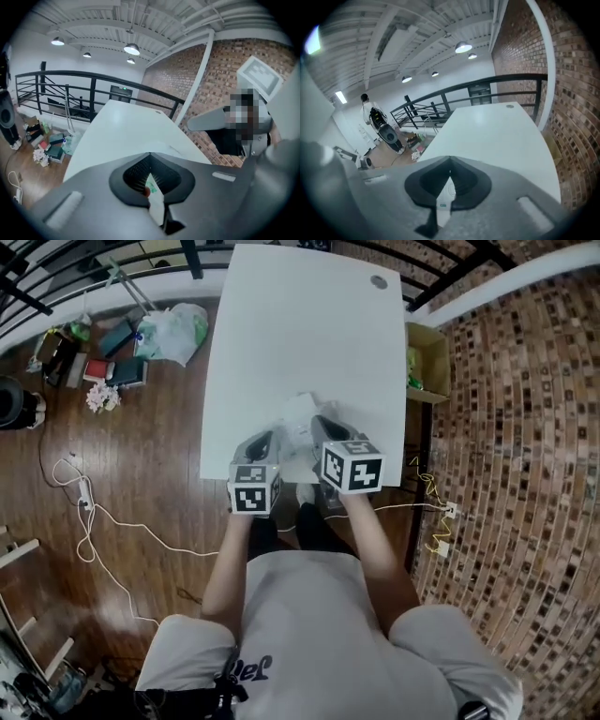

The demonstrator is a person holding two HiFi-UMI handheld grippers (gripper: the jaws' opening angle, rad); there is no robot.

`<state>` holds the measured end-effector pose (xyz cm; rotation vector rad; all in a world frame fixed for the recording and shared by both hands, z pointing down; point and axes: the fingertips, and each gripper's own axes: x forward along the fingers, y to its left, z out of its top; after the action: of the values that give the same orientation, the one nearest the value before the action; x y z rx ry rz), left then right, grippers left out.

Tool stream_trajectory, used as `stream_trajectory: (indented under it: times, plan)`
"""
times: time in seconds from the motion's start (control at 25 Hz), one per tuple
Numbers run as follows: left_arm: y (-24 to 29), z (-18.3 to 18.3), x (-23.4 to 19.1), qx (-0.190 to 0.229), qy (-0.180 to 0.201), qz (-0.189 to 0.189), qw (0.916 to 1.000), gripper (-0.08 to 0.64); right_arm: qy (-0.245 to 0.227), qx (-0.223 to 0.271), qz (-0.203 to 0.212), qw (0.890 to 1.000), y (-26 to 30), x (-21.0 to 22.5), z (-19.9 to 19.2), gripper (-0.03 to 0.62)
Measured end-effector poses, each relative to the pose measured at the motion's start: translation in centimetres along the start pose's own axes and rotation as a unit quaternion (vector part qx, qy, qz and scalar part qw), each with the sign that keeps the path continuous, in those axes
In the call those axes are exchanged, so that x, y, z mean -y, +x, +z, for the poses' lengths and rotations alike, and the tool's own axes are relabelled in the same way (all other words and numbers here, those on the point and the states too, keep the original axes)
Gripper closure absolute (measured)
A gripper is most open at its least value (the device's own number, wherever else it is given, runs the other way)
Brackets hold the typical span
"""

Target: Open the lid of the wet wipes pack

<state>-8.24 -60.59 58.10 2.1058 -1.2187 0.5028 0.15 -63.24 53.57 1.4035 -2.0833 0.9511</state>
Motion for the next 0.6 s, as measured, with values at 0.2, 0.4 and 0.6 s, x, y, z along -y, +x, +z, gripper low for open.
stream_trajectory:
  times: [0.2, 0.4, 0.6]
  plan:
    - [-3.5, 6.7, 0.7, 0.104, 0.018, 0.012, 0.9943, 0.543, -0.039, 0.105, 0.002, 0.994, -6.0, -0.8, 2.5, 0.601]
    - [-8.7, 9.8, 4.1, 0.194, 0.015, 0.051, 0.9795, 0.543, -0.077, 0.178, 0.045, 0.980, -11.5, -1.7, 3.5, 0.601]
    - [-13.6, 7.2, 10.1, 0.265, 0.001, 0.107, 0.9584, 0.543, -0.102, 0.219, 0.112, 0.964, -18.8, -1.9, 0.7, 0.601]
